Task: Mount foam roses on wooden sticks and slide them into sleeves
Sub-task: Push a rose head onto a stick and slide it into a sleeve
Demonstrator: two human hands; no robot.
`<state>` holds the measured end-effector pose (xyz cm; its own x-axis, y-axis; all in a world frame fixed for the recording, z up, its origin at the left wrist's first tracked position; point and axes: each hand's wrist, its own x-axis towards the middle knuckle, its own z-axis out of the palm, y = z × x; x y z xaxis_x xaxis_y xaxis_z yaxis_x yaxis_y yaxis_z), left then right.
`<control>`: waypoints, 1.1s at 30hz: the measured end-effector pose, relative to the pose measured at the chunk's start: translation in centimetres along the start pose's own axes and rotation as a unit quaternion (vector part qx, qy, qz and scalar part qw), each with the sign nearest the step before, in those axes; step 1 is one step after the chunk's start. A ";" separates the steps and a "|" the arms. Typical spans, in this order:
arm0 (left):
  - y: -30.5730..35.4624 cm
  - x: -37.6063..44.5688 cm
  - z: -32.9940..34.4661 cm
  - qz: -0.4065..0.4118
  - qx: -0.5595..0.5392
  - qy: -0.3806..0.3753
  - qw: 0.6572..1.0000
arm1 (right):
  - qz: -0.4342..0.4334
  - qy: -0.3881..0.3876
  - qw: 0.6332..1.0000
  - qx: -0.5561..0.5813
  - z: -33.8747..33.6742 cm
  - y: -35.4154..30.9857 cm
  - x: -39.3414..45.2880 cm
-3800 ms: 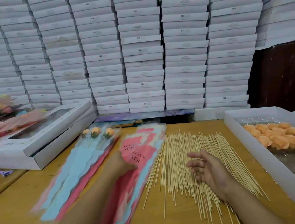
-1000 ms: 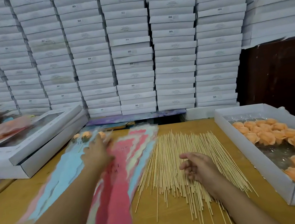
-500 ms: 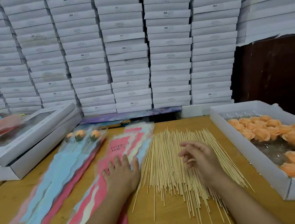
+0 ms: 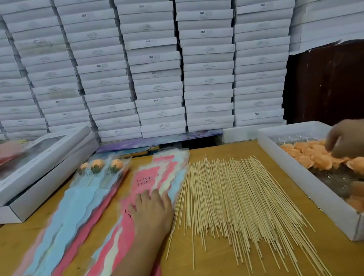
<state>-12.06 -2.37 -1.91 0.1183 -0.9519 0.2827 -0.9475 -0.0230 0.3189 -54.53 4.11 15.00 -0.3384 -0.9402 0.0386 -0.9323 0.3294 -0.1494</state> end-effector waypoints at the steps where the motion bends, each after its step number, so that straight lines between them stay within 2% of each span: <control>1: 0.0 0.0 0.0 -0.002 -0.002 -0.002 1.000 | 0.011 -0.039 0.999 -0.029 0.8 1.4 0.5; 4: 0.0 0.1 -0.1 -0.007 -0.005 -0.007 1.000 | 0.023 -0.123 0.991 -0.050 3.6 4.4 1.1; 9: 0.1 -0.1 -0.2 -0.010 -0.003 -0.015 1.000 | 0.026 -0.162 0.986 -0.033 6.1 5.5 0.7; 21: 0.4 -0.5 -0.7 0.000 -0.010 -0.005 1.000 | 0.048 -0.069 0.981 -0.173 6.0 4.0 -0.4; 25: 0.7 -0.6 -0.8 0.046 0.006 0.046 0.998 | 0.047 0.023 0.996 -0.074 4.0 2.4 -0.6; 28: 1.2 -0.8 -1.3 0.109 -0.029 0.086 0.990 | -0.027 0.065 0.995 0.075 3.3 -0.9 -1.5; 30: 1.5 -0.9 -1.3 0.158 -0.050 0.103 0.981 | -0.094 0.074 0.980 0.159 3.9 -4.0 -2.7; 33: 1.8 -1.0 -1.5 0.217 -0.088 0.086 0.969 | -0.159 0.032 0.955 0.247 6.5 -9.0 -4.5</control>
<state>-13.43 -0.97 -0.31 -0.2178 -0.7955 0.5654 -0.8560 0.4340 0.2809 -43.76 4.80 9.81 -0.0703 -0.9734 0.2181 -0.8211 -0.0677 -0.5668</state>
